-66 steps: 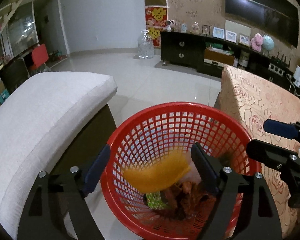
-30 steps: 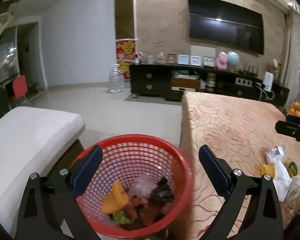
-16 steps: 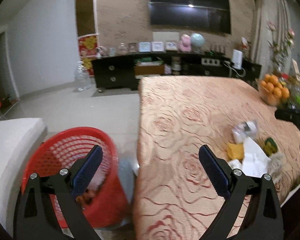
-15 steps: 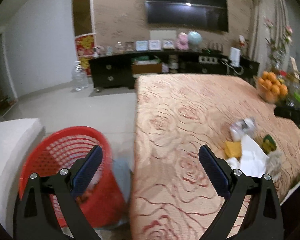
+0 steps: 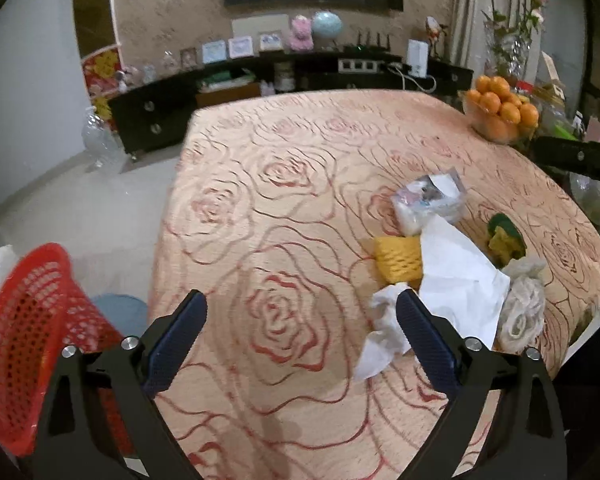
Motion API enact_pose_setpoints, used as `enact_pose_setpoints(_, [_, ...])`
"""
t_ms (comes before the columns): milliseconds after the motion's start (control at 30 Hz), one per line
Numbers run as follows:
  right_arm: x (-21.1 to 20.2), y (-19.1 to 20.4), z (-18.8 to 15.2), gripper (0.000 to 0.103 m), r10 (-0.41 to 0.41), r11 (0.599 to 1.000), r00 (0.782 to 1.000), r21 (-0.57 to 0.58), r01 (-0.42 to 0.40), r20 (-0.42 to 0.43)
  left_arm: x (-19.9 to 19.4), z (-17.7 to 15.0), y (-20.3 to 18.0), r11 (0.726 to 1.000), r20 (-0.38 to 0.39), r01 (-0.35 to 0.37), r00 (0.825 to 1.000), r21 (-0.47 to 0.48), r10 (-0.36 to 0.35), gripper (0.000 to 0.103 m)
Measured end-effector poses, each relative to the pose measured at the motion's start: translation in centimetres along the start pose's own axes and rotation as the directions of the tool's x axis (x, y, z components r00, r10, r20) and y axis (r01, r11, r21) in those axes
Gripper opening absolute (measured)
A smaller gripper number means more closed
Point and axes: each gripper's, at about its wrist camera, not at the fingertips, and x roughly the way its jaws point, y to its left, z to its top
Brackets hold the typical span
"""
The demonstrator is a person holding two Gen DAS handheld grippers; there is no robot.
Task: Collect trash
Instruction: 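Move both open tools back over the trash on the table, then grasp the white plastic scrap with the left tool while the right tool grasps the green sponge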
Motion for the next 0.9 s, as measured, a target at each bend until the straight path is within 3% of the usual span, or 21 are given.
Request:
enact_pose_setpoints(67, [0.1,-0.1,-0.1,0.092,-0.002,1.0,1.0,0.0,0.002,-0.002,0.9,0.2,-0.4,1.0,-0.03,0.022,0.999,-0.001,-0.022,0.068])
enact_pose_setpoints(167, [0.2,-0.5,-0.1,0.092,-0.006,1.0,1.0,0.005,0.006,-0.004,2.4,0.4,-0.8,0.998,-0.072,0.061,0.995,-0.024,-0.063,0.058])
enact_pose_setpoints(367, [0.3,-0.9,-0.2,0.092,-0.011,1.0,1.0,0.014,0.011,-0.011,3.0,0.5,-1.8,0.992,-0.082,0.126,0.988,-0.03,-0.128,0.057])
enact_pose_setpoints(600, [0.4,-1.0,-0.3,0.092,-0.01,1.0,1.0,0.016,0.01,-0.011,2.1,0.3,-1.9,0.99,-0.057,0.136,0.989,-0.03,-0.138,0.057])
enact_pose_setpoints(767, [0.9,-1.4,-0.6,0.092,-0.013,1.0,1.0,0.024,0.013,-0.024,3.3,-0.4,-2.6,0.993,-0.116,0.121,0.986,0.007,-0.119,0.057])
enact_pose_setpoints(900, [0.9,-1.6,-0.6,0.092,-0.011,1.0,1.0,0.025,0.011,-0.023,3.6,-0.5,-2.9,0.992,-0.112,0.122,0.986,0.013,-0.12,0.057])
